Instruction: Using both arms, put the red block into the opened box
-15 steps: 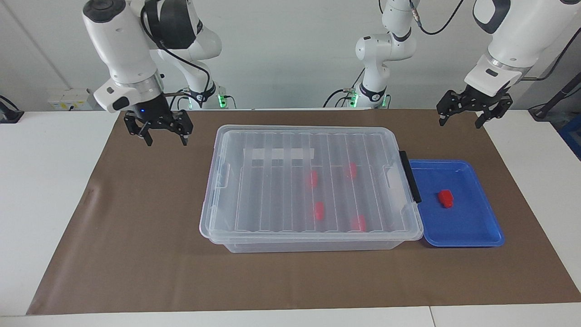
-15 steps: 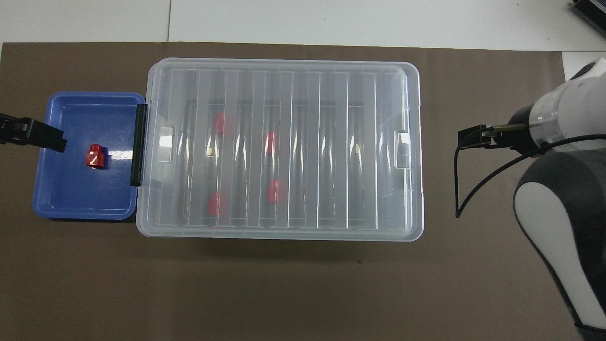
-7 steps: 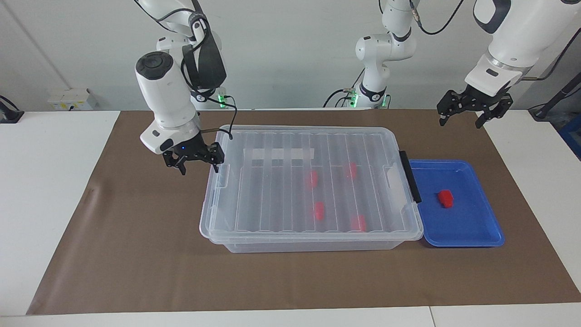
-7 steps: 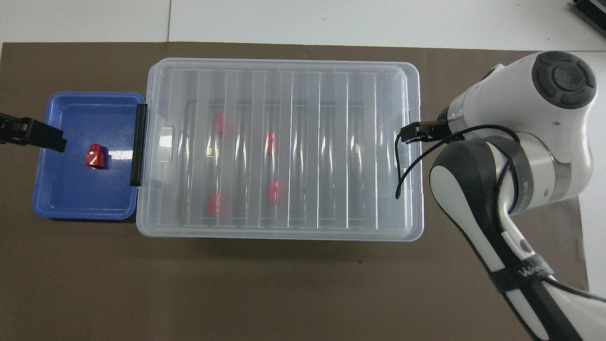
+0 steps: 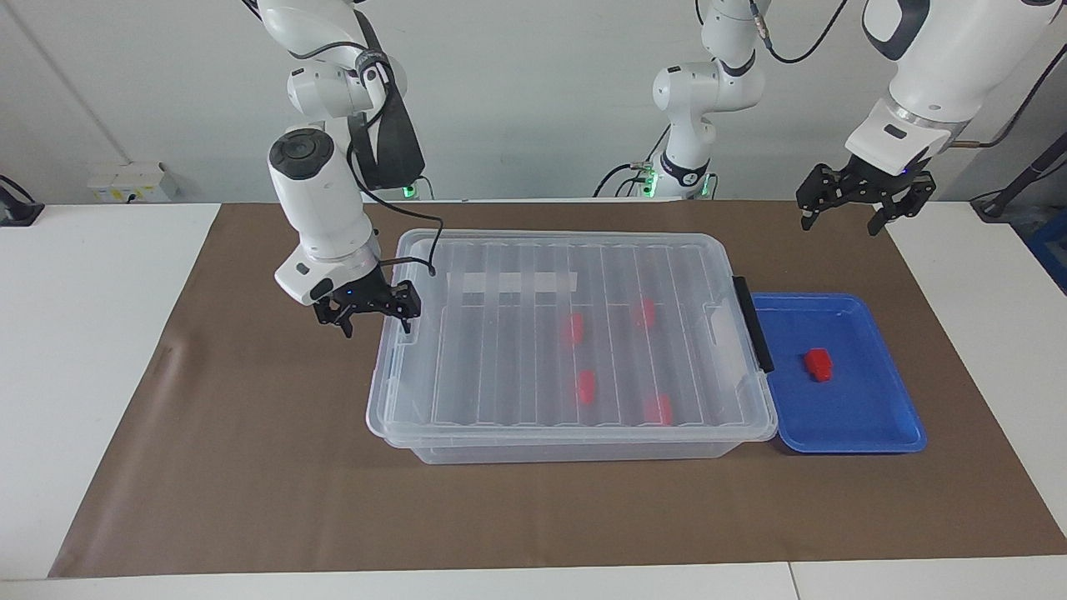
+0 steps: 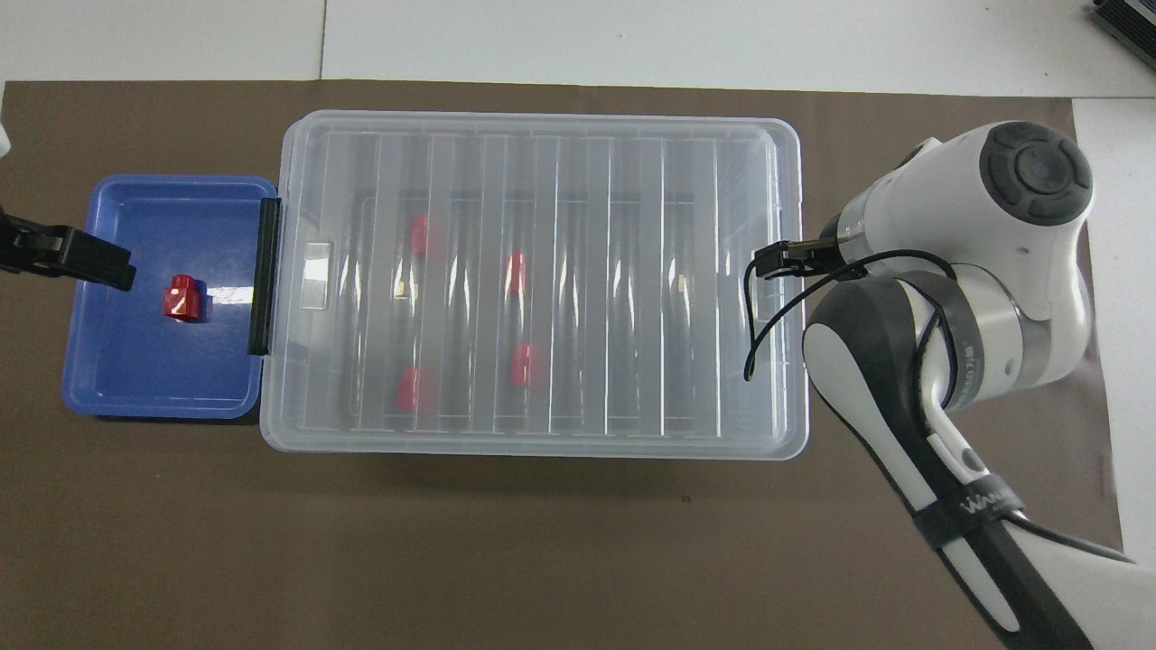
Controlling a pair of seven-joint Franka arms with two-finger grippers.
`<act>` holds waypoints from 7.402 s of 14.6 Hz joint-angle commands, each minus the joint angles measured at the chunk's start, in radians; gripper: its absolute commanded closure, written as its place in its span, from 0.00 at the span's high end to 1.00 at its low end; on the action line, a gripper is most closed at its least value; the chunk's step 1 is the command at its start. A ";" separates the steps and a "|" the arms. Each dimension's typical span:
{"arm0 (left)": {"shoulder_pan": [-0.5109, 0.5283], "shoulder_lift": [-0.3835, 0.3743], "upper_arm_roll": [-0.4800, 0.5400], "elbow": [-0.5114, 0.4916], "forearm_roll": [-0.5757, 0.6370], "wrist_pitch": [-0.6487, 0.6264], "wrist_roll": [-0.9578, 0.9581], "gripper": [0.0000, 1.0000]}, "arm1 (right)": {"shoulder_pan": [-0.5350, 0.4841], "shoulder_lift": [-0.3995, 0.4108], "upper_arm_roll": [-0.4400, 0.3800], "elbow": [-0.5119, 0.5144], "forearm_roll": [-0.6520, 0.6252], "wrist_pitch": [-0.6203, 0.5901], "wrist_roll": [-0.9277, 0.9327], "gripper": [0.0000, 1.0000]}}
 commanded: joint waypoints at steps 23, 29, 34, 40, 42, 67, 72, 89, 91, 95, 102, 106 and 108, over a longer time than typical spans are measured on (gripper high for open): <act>0.116 0.009 0.022 -0.288 0.000 0.467 -0.147 1.00 | -0.059 -0.010 -0.008 -0.008 -0.266 -0.060 0.011 1.00; 0.157 0.058 0.022 -0.579 0.000 0.883 -0.109 1.00 | -0.079 -0.015 -0.009 -0.004 -0.335 -0.091 0.005 1.00; 0.175 0.120 0.022 -0.630 0.000 0.949 -0.107 1.00 | -0.091 -0.025 -0.012 0.005 -0.372 -0.132 -0.006 1.00; 0.179 0.176 0.022 -0.644 0.000 1.011 -0.107 1.00 | -0.120 -0.027 -0.012 0.007 -0.407 -0.143 -0.032 1.00; 0.179 0.183 0.022 -0.644 0.000 1.019 -0.107 1.00 | -0.126 -0.028 -0.012 0.007 -0.422 -0.157 -0.034 1.00; 0.114 0.169 0.003 -0.037 -0.157 0.178 -0.399 0.00 | -0.108 -0.048 -0.008 0.015 -0.600 -0.235 -0.035 1.00; -0.089 0.170 -0.026 -0.024 -0.187 0.375 -1.054 0.00 | -0.108 -0.062 0.000 0.067 -0.556 -0.259 -0.044 1.00; -0.303 0.192 -0.029 -0.451 0.135 0.785 -1.042 0.00 | -0.201 -0.223 -0.012 0.122 -0.010 -0.390 0.022 1.00; -0.311 0.224 -0.028 -0.469 0.135 0.826 -1.020 0.00 | -0.204 -0.225 -0.012 0.119 -0.011 -0.390 0.006 1.00; -0.299 0.239 -0.026 -0.534 0.146 0.922 -0.951 0.00 | -0.203 -0.225 -0.014 0.119 -0.013 -0.396 -0.001 1.00; -0.282 0.259 -0.021 -0.564 0.150 0.973 -0.919 0.52 | -0.201 -0.225 -0.014 0.119 -0.014 -0.401 -0.003 1.00; -0.279 0.261 -0.020 -0.557 0.150 0.980 -0.922 1.00 | -0.201 -0.225 -0.012 0.119 -0.013 -0.401 -0.003 1.00; -0.271 0.262 -0.020 -0.547 0.137 0.977 -0.952 1.00 | -0.201 -0.226 -0.012 0.119 -0.014 -0.401 -0.003 1.00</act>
